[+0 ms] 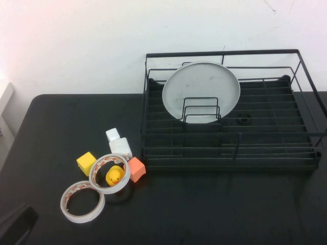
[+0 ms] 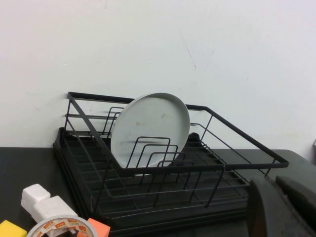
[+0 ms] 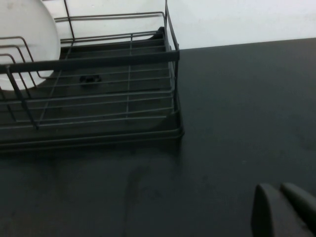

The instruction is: Place plate on rack

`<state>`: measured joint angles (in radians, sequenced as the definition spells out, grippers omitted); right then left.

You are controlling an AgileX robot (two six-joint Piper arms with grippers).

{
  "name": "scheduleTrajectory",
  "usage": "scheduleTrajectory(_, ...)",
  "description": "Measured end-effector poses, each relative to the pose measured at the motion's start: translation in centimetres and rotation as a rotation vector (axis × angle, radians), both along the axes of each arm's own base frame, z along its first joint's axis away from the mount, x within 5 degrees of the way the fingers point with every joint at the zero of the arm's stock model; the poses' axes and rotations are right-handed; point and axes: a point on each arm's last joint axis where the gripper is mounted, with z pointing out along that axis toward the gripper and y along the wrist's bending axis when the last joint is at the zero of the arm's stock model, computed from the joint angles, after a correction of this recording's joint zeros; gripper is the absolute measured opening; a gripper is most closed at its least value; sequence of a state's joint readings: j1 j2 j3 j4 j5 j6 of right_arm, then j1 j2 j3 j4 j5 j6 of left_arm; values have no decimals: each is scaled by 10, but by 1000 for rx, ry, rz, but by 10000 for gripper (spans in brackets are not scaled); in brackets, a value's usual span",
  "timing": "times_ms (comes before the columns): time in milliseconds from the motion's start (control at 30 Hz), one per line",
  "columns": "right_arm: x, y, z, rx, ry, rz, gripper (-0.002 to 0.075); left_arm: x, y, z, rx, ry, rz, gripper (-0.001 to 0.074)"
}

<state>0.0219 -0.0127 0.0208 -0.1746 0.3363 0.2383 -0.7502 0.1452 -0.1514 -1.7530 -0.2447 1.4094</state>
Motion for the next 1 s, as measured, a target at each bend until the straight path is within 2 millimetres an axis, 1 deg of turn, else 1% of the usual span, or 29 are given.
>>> scheduleTrajectory(833,0,0,0,4,5,0,9,0,1,0,2,1,8,-1)
scheduleTrajectory(1000,0,0,-1,4,7,-1,9,0,1,3,-58,-2,2,-1)
